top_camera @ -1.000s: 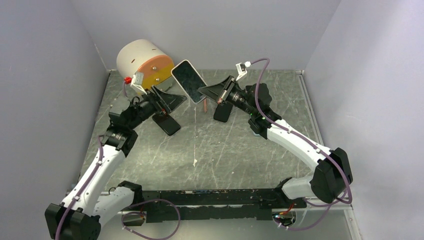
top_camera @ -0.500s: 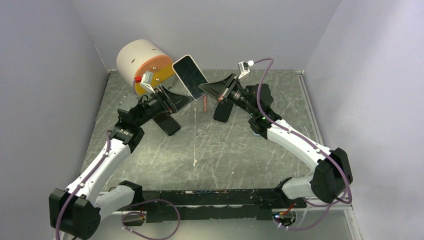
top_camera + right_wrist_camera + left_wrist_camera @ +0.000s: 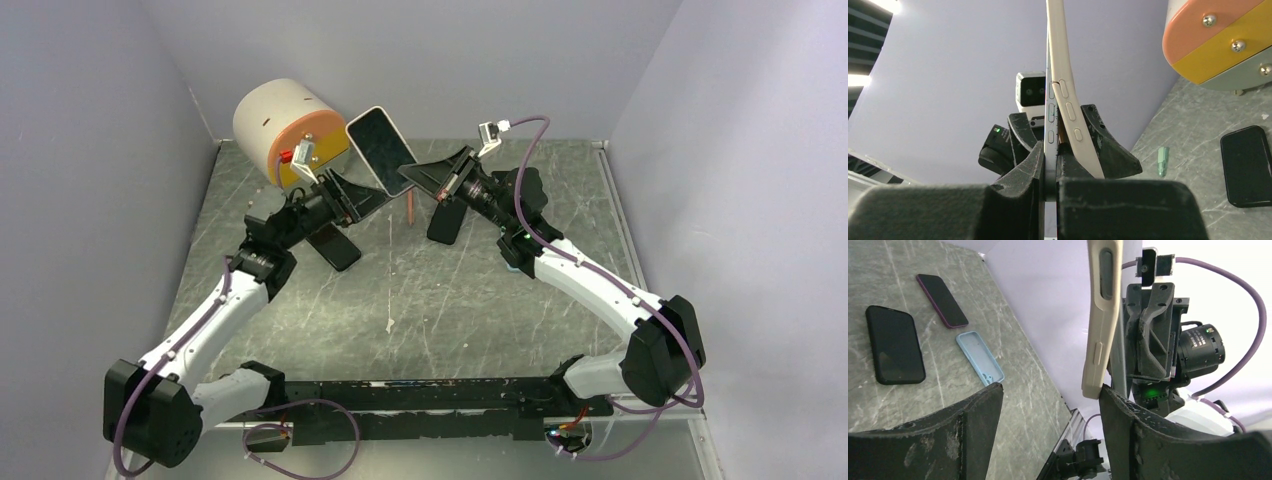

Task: Take the phone out of the phone case
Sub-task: Remove the phone case from the phone.

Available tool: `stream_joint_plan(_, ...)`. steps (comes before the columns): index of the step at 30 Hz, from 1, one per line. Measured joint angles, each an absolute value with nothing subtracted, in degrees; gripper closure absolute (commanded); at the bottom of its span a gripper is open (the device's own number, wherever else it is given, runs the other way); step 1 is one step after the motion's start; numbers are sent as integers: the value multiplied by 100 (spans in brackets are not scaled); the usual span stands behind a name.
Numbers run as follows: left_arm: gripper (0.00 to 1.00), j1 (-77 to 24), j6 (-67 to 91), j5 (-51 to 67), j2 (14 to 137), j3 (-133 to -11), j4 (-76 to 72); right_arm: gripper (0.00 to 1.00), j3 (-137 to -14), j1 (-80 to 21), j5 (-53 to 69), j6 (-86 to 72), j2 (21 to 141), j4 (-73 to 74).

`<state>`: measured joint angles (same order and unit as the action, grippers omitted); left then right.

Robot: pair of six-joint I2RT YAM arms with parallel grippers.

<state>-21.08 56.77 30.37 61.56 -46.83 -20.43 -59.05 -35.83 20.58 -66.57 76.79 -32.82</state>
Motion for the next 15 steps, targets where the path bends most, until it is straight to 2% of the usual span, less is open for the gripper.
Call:
stream_joint_plan(4, 30, -2121, 5931, 3039, 6337, -4683, -2344, 100, -5905, -3627, 2071, -6652, 7679, -3315)
stream_joint_plan(9, 40, -2126, 6233, 3039, 6556, -4683, -2770, 100, -5905, -3653, 2108, -6646, 7679, -3321)
stream_joint_plan(15, 70, -2169, 6418, 3013, 6628, -4700, -3129, 100, -5902, -3658, 2132, -6560, 7671, -3271)
